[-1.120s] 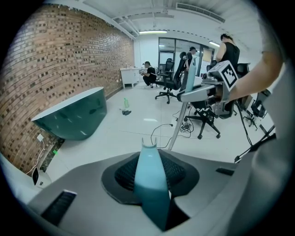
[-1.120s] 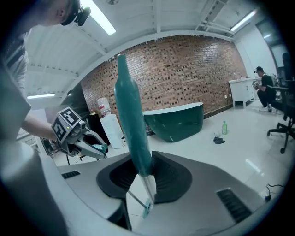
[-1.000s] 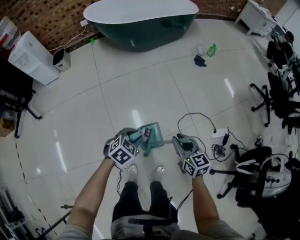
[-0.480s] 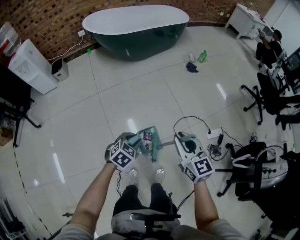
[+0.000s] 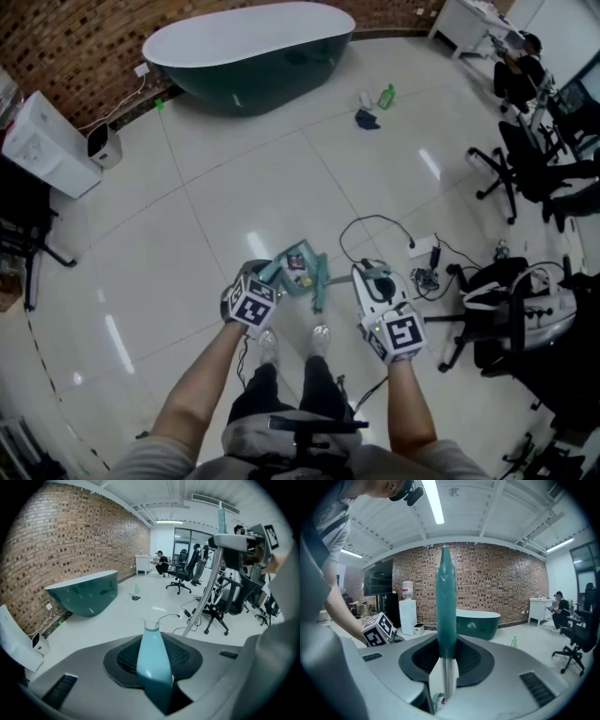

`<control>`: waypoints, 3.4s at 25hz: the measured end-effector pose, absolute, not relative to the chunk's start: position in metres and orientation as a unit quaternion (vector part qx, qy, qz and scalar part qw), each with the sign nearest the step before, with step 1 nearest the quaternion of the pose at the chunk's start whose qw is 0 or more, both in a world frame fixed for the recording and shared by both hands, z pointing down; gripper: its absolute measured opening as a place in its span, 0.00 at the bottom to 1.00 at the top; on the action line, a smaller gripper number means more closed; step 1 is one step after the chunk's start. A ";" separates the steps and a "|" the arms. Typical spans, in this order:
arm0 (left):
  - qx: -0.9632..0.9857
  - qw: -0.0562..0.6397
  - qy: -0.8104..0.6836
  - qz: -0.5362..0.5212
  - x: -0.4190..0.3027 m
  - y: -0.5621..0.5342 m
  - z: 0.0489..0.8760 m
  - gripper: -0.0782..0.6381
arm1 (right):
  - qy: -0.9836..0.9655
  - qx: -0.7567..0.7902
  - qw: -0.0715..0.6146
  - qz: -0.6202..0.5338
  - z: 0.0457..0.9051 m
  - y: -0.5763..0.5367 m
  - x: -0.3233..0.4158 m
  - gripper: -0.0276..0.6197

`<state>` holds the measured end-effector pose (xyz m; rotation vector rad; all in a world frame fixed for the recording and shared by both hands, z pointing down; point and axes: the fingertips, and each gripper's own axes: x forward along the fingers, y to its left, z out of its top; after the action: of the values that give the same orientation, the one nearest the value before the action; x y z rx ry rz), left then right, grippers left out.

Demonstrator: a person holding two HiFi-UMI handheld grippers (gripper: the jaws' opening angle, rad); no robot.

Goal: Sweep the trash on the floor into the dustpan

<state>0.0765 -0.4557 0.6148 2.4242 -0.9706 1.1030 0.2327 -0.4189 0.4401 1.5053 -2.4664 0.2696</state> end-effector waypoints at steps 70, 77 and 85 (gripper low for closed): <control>0.925 0.006 0.062 0.375 0.095 -0.438 0.672 0.47 | -0.905 0.409 0.095 0.064 0.405 -0.466 0.072 0.16; 0.926 -0.019 0.129 0.353 0.102 -0.431 0.669 0.48 | -0.890 0.436 0.048 0.124 0.404 -0.463 0.077 0.18; 0.896 -0.167 0.243 0.334 0.119 -0.419 0.653 0.48 | -0.881 0.457 0.003 0.125 0.397 -0.458 0.084 0.19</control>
<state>0.1194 -0.4194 0.6525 3.1583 0.8559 1.1762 0.0839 -0.4582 0.3966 1.4318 -2.7614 0.3920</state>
